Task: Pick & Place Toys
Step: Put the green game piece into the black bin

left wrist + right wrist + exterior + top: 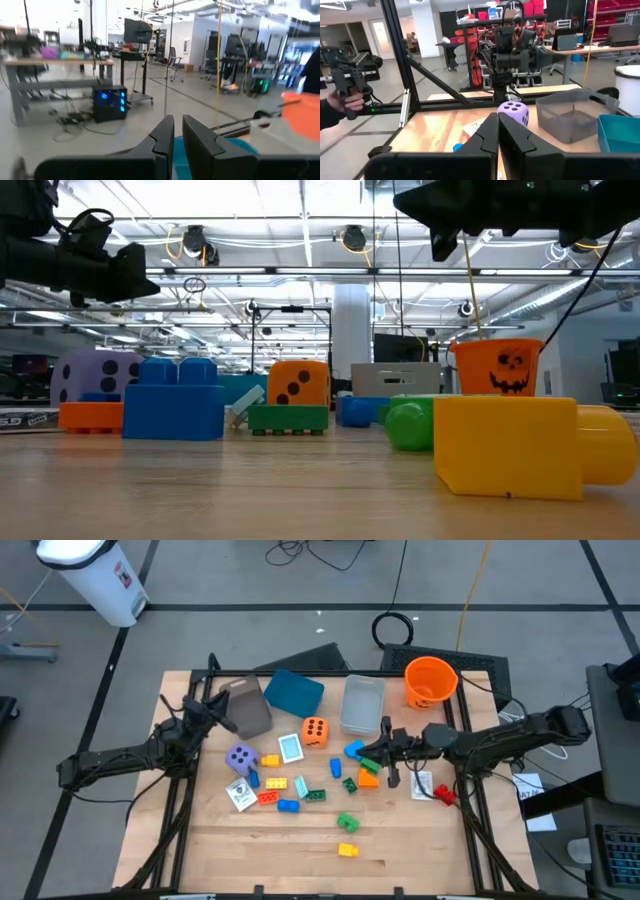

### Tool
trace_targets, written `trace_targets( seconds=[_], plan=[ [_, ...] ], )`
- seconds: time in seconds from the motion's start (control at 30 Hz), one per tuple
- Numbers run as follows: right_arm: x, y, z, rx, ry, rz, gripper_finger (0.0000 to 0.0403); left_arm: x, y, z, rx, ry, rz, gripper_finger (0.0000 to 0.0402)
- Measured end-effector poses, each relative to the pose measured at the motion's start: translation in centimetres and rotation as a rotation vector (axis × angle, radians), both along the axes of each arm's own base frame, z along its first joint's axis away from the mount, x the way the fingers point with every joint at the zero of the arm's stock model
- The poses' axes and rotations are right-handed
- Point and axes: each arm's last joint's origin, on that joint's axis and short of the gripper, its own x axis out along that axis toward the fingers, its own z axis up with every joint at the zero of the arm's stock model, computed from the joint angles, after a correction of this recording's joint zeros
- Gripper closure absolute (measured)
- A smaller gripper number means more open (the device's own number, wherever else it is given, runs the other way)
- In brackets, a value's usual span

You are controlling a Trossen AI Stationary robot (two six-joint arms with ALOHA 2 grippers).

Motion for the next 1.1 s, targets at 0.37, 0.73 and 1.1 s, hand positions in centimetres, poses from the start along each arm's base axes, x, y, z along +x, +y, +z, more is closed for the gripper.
trace_targets(
  seconds=[0.37, 0.73, 1.1],
  plan=[
    [0.3, 0.0, -0.5, -0.001, 0.018, -0.001, 0.0399, 0.1, -0.1, 0.0, -0.066, -0.106, -0.046, 0.0353],
    [0.3, 0.0, -0.4, -0.001, 0.016, 0.0, 0.0399, 0.6, -0.7, 0.7, 0.071, -0.047, -0.34, 0.0347],
    [0.3, 0.0, 0.0, -0.025, -0.03, -0.007, 0.0397, 1.5, -1.4, 2.0, 0.097, -0.043, -0.607, 0.0205]
  ],
)
